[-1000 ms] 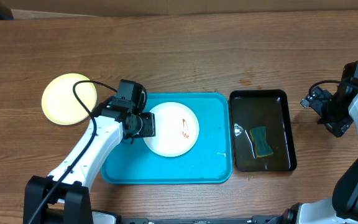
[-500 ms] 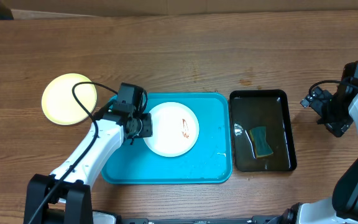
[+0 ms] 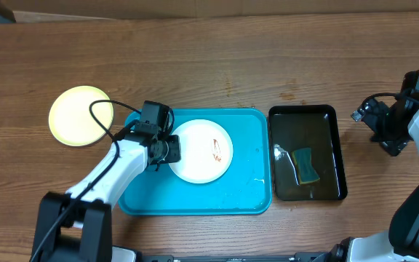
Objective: Clean dirty plates on tray and stack at the side
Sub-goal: 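Hold the white plate with the left gripper while the right gripper grasps the sponge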
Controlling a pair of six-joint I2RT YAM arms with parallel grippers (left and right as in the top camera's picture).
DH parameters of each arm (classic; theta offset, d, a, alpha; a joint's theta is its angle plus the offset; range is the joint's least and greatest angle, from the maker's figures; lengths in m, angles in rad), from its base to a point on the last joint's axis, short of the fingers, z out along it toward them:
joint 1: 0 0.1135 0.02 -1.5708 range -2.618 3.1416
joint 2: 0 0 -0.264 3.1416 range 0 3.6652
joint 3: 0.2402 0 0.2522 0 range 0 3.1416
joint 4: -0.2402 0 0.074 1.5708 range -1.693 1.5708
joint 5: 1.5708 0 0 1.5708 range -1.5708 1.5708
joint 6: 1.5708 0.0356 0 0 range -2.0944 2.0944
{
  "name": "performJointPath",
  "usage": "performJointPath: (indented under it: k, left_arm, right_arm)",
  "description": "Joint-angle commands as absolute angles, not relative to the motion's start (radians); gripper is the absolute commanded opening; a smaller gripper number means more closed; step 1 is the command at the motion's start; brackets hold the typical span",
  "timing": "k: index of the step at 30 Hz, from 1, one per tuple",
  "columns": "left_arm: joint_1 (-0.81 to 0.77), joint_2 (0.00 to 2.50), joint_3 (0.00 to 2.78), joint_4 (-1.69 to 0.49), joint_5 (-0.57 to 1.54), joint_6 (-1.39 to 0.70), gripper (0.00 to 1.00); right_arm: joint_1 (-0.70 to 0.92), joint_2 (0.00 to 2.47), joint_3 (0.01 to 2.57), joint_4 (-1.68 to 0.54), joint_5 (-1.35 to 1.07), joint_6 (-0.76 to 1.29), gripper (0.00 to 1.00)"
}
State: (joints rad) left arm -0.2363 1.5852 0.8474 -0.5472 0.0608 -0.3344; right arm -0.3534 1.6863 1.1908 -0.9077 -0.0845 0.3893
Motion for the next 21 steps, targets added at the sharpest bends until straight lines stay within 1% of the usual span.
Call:
performJointPath:
  k: [1,3,4,5,6,7,10,16,21]
  left_arm:
    - [-0.245,1.654,0.838,-0.51,0.148,-0.34,0.39]
    - [-0.245,1.658,0.839,-0.5,0.144,-0.336,0.39]
    - [-0.242,1.658,0.839,-0.498,0.137,-0.336,0.39]
    - [-0.241,1.658,0.84,-0.498,0.13,-0.337,0.4]
    - [-0.241,1.658,0.84,-0.497,0.124,-0.337,0.4]
    - [-0.241,1.658,0.84,-0.497,0.123,-0.337,0.4]
    - [-0.242,1.658,0.84,-0.498,0.123,-0.337,0.4]
    - [-0.242,1.658,0.84,-0.493,0.123,-0.336,0.4]
    - [-0.242,1.658,0.84,-0.494,0.123,-0.336,0.4]
  right_arm:
    - [-0.354,1.668,1.213,-1.003,-0.285,0.383,1.0]
    - [-0.356,1.666,1.216,-1.008,-0.353,0.319,1.0]
    - [-0.356,1.664,1.218,-1.013,-0.403,0.271,0.95]
    - [-0.352,1.66,1.221,-1.024,-0.451,0.221,0.87]
    - [-0.34,1.652,1.221,-1.038,-0.469,0.194,0.83]
    - [-0.324,1.64,1.221,-1.059,-0.464,0.178,0.82]
    - [-0.278,1.61,1.221,-1.114,-0.435,0.157,0.82]
    - [-0.12,1.578,1.213,-1.234,-0.281,0.155,0.83]
    - [0.013,1.579,1.148,-1.242,-0.202,0.162,0.83]
